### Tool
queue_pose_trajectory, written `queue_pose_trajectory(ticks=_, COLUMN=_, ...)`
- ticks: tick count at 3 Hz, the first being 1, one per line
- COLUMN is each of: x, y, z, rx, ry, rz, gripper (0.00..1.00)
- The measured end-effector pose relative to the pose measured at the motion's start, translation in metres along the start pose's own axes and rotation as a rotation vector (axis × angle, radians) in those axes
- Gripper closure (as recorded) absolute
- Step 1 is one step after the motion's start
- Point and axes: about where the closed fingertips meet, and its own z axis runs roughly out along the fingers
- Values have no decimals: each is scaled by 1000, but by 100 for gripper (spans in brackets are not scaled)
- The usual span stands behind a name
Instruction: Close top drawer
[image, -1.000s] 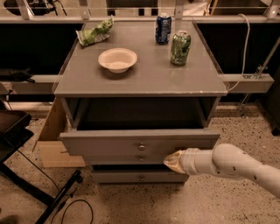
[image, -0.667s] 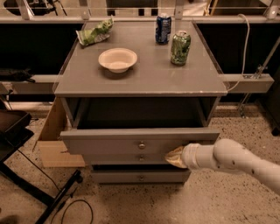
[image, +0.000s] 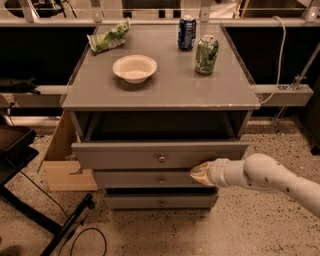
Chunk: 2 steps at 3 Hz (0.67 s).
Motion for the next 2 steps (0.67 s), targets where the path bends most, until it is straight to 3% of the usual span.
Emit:
queue_pose_trajectory(ticks=1, x=0, y=-17, z=3, rx=15, ry=-4, rz=-6, gripper=82)
queue_pose_trajectory(ticks=2, x=0, y=-17, z=3, rx=15, ry=-4, rz=-6, gripper=58)
